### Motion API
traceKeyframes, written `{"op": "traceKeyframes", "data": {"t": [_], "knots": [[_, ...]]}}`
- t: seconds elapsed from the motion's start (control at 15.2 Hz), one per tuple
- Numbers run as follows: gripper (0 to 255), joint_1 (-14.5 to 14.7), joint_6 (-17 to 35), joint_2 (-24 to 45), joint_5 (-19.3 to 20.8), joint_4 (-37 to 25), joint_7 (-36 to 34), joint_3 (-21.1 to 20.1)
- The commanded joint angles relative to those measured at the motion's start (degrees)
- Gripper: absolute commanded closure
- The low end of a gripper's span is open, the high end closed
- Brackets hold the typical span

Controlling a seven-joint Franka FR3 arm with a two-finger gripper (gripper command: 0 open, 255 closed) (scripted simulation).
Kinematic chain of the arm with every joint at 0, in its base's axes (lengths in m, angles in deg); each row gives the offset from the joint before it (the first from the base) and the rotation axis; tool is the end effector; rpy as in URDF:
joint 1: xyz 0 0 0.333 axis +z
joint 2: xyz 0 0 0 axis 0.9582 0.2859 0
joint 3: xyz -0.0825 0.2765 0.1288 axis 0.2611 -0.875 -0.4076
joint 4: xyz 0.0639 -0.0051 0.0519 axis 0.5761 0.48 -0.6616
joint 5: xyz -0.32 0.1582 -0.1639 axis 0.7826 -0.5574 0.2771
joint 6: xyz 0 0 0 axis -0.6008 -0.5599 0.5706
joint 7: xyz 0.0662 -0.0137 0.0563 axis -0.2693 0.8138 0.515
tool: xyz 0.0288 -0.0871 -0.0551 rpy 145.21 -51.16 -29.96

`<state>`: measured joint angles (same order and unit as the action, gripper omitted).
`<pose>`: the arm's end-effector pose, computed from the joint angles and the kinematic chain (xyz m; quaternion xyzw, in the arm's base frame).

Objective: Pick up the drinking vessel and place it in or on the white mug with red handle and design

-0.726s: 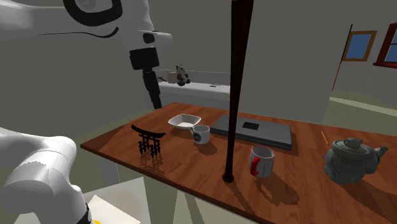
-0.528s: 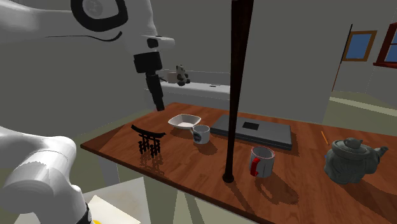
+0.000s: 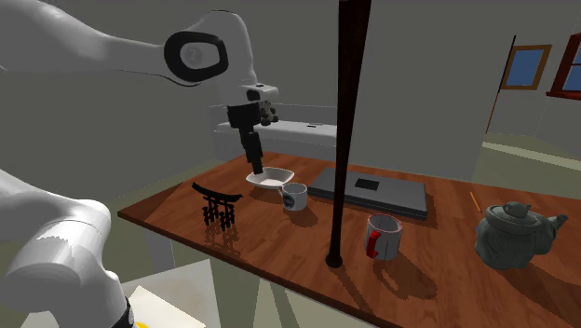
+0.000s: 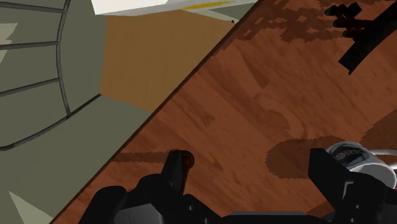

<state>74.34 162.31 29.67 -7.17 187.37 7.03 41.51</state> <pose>0.3692 0.0444 0.5791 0.9968 -0.0430 0.0651 0.0163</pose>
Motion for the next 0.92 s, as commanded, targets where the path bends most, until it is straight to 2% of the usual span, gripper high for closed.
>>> {"op": "traceKeyframes", "data": {"t": [0.0, 0.46, 0.86], "knots": [[0, 0.3, 3.3, 2.8, -0.6, 0.6, -1.6, -1.1], [0, 1.0, 12.7, 15.2, -1.7, -2.1, -7.6, -5.4], [0, 1.5, 19.1, 27.2, -0.5, -7.3, -13.1, -8.5]]}}
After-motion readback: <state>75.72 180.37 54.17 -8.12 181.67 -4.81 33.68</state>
